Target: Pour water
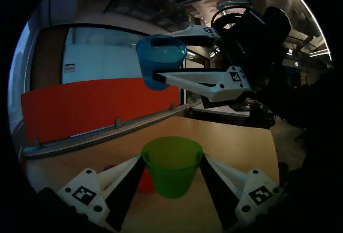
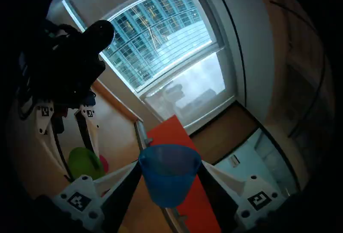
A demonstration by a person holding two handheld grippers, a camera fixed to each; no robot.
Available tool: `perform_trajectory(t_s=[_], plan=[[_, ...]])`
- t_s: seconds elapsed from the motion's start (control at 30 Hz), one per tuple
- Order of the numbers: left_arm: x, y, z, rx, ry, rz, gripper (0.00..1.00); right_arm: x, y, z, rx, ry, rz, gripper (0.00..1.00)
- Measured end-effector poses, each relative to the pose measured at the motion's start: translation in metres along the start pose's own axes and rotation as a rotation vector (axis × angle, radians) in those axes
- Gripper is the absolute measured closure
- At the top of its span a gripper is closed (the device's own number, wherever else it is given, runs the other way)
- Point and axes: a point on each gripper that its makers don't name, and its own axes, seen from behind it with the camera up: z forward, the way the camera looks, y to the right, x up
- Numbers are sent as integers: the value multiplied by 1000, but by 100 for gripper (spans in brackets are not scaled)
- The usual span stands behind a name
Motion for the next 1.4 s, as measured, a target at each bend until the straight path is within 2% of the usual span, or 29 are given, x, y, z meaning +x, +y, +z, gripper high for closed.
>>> perform_trajectory(t_s=[0.4, 1.4], plan=[[4, 2, 2, -10, 6, 5, 13, 0, 1, 2, -4, -8, -97, 9], [6, 1, 3, -12, 11, 7, 14, -2, 12, 2, -26, -11, -215, 9]])
